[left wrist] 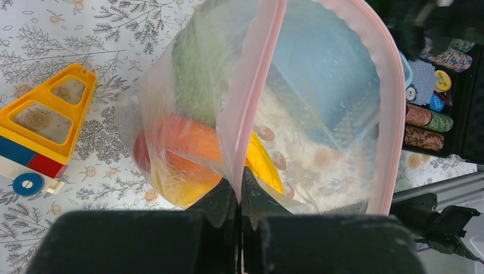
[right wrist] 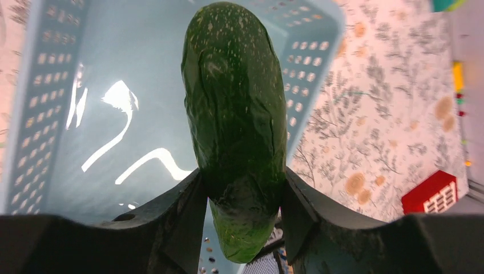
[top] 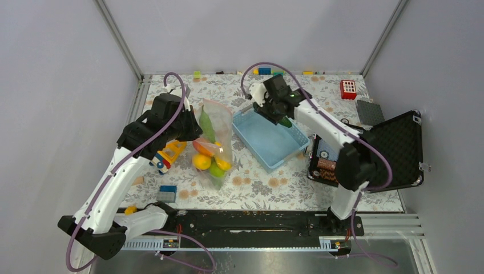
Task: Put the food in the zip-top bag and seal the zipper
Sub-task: Pick up the fake vegetable from the bin, then place the fake vegetable in the zipper food storage bag.
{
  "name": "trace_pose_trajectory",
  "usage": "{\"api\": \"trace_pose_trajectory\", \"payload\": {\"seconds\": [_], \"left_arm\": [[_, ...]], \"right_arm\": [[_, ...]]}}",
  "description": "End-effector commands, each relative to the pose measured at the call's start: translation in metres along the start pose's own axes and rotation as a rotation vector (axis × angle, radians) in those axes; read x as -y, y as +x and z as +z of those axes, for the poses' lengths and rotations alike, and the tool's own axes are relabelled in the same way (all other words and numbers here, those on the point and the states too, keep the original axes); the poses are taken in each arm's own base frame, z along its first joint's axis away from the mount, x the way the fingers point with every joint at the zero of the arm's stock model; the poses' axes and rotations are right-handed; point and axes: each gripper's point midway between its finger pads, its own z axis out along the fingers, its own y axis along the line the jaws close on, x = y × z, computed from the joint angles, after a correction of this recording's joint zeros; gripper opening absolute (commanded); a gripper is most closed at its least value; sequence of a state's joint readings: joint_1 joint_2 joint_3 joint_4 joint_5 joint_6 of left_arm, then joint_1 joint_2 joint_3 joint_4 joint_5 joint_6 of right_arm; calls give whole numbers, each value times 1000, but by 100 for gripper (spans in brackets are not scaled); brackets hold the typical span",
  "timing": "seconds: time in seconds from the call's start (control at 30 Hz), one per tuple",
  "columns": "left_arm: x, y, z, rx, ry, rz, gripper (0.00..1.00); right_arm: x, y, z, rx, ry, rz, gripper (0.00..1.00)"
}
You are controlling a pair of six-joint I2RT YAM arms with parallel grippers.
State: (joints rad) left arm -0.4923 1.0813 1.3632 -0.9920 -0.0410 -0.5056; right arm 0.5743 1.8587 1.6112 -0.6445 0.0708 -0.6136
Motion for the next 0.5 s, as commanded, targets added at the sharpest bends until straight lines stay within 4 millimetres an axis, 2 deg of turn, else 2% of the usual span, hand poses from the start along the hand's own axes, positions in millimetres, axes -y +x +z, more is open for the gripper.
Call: {"api": "trace_pose_trajectory", "payload": {"seconds": [0.0, 0.1, 0.2, 0.27, 0.33, 0.43, 0.47], "left_arm": [[12, -17, -9, 82, 68, -10, 0], [11, -18, -9, 88, 60, -10, 0], [6, -20, -8, 98, 32, -12, 0], [7, -19, -8, 96, 39, -12, 0], [8, -19, -9, 95, 47, -15, 0], [7, -19, -10, 99, 46, -18, 0], [8, -18, -10, 98, 47, -19, 0]], "right_arm": [[6, -28, -74, 202, 57, 114, 40], [-11, -66, -127, 467, -38, 229, 32], [-38, -116, -190, 771, -225, 383, 30], [-54, -140, -226, 899, -323, 428, 29], [-67, -160, -254, 999, -379, 444, 28], [-62, -191, -291, 1228, -432, 557, 28], [-62, -199, -296, 1272, -454, 581, 28]]}}
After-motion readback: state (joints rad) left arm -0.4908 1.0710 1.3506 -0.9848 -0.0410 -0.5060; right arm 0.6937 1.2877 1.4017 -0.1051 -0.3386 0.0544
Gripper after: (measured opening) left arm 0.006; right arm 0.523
